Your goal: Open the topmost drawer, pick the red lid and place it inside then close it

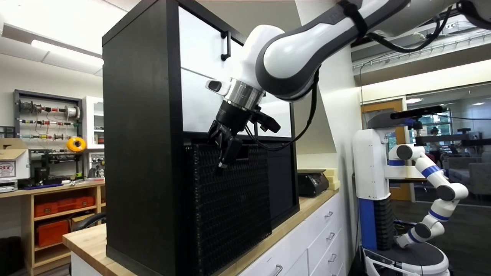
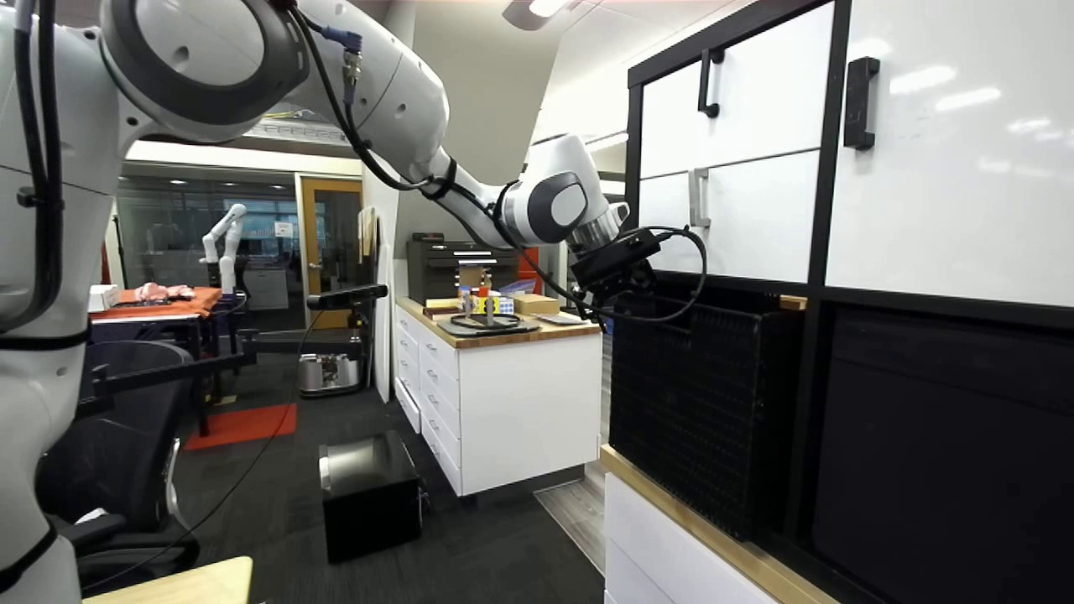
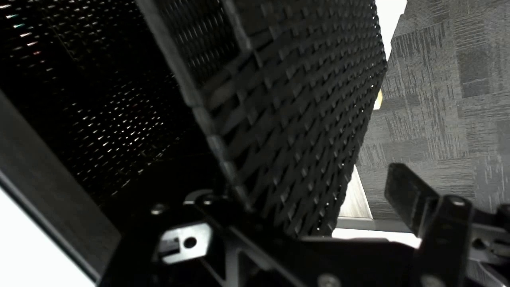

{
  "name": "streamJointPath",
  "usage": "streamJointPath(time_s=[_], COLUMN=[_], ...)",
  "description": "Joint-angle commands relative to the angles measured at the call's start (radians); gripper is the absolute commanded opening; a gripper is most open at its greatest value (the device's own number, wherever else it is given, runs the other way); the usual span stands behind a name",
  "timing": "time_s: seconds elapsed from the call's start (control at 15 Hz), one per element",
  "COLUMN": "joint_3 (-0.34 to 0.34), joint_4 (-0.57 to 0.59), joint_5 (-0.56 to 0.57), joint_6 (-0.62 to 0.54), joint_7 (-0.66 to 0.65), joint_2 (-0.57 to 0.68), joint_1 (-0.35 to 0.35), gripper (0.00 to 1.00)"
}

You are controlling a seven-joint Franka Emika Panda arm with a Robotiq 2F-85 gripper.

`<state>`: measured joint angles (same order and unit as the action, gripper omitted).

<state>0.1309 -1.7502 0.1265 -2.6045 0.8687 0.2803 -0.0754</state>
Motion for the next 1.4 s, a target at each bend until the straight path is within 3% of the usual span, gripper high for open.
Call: streamJointPath(time_s=[0.0, 0.67, 1.33], joint_3=[0.026, 0.042, 0.041], joint_4=[0.048, 0.039, -0.056], joint_5=[-0.027, -0.080, -0.183], joint_6=[0.023, 0.077, 0.170], joint_7=[0.052, 0.117, 0.214], joint_2=[0.026, -0.015, -0.135], joint_1=[0.025, 0.045, 0.049], gripper=[0.67, 0.01, 0.01])
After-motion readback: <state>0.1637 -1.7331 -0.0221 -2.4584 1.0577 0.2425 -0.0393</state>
